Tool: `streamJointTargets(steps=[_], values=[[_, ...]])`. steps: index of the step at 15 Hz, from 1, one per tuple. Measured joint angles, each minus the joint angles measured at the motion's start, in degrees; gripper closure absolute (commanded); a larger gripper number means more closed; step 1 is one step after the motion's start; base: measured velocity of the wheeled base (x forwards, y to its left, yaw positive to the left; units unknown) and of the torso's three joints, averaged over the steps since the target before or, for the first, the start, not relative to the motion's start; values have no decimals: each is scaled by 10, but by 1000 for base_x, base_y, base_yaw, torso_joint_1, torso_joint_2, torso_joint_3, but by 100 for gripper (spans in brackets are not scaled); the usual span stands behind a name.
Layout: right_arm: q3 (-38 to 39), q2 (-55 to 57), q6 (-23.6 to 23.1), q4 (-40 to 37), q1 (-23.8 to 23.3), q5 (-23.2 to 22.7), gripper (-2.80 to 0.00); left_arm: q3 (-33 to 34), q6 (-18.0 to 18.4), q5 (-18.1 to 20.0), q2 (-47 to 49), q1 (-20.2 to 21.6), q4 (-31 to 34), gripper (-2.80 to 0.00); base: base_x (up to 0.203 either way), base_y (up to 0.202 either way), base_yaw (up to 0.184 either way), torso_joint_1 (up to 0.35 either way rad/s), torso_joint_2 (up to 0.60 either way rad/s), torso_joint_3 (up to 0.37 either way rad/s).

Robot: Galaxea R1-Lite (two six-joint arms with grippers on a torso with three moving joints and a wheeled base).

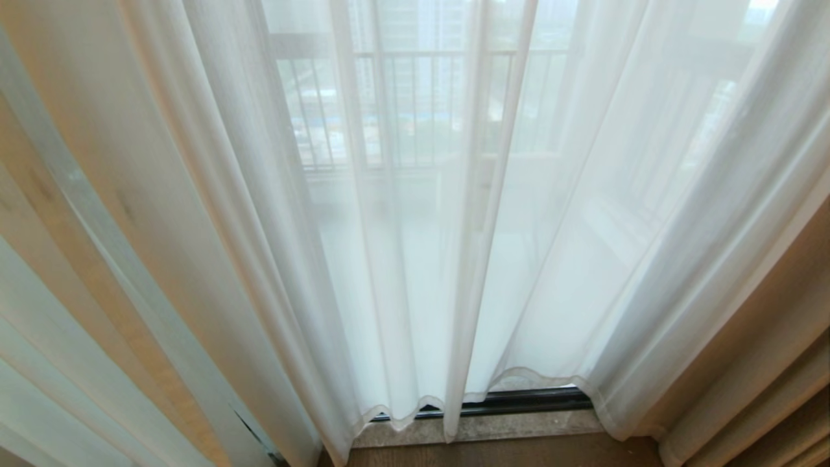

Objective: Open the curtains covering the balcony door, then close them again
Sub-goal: Pull the inner curtains open on both sides

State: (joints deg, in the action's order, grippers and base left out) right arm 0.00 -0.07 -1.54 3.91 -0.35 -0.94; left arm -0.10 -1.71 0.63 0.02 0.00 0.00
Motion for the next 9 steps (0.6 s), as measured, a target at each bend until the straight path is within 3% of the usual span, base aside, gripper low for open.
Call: streamJointTargets(steps=[9], values=[[0, 0, 0, 0, 0, 0, 0, 0, 3, 0, 0, 0, 0, 0, 0, 0, 0, 0, 0, 0]])
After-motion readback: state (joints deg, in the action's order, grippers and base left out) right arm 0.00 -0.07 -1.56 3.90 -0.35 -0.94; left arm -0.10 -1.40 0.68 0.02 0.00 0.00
